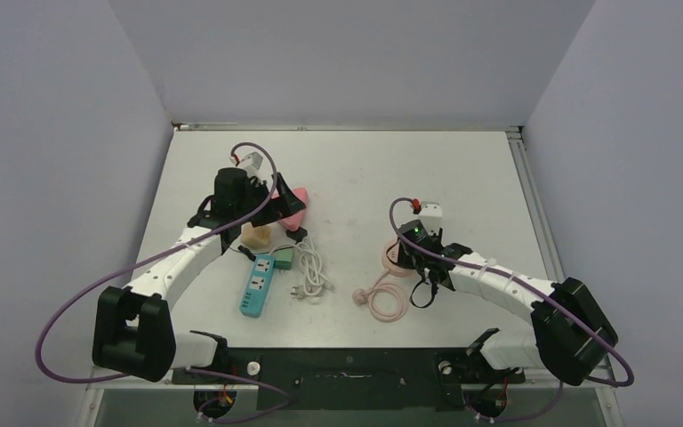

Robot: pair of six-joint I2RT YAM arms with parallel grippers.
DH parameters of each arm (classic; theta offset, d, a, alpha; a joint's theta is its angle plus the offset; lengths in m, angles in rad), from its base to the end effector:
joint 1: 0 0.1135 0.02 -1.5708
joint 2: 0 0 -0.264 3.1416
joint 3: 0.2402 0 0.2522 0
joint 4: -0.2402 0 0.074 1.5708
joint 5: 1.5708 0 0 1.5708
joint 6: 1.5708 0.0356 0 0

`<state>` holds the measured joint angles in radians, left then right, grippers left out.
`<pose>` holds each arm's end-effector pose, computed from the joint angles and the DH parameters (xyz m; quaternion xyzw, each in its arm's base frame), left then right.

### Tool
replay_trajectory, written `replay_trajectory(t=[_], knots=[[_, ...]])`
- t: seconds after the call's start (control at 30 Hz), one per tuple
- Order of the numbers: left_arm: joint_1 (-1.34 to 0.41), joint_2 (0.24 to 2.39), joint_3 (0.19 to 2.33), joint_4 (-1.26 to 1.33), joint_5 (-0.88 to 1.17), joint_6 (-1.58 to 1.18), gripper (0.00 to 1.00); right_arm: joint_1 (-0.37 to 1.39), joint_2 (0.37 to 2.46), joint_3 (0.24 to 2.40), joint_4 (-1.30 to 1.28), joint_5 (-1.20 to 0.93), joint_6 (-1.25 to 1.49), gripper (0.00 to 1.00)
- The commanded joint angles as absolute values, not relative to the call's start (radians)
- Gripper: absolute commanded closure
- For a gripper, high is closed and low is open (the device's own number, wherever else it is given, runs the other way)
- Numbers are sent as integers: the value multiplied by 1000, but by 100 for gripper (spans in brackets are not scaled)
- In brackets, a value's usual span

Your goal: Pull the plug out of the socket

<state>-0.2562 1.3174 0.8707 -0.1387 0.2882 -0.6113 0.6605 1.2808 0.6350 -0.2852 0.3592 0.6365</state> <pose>0.2787 -0.0835 0.2576 -0.0871 0.8702 -0.3115 0.3716 0.1975 0.1376 0.1809 0.0450 0.9346 0.0517 0.3490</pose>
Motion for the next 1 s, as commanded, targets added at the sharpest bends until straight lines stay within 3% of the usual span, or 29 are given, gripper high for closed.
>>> replay_trajectory(t=[0.0, 0.33, 0.97], knots=[[-289, 1308, 926, -147, 284, -575, 14, 688, 1308, 700, -300, 449, 609, 55], [-382, 1362, 944, -147, 350, -551, 14, 727, 1321, 720, -277, 431, 634, 94], [-523, 1639, 896, 81, 654, -751, 15, 736, 1163, 595, -8, 205, 681, 95]])
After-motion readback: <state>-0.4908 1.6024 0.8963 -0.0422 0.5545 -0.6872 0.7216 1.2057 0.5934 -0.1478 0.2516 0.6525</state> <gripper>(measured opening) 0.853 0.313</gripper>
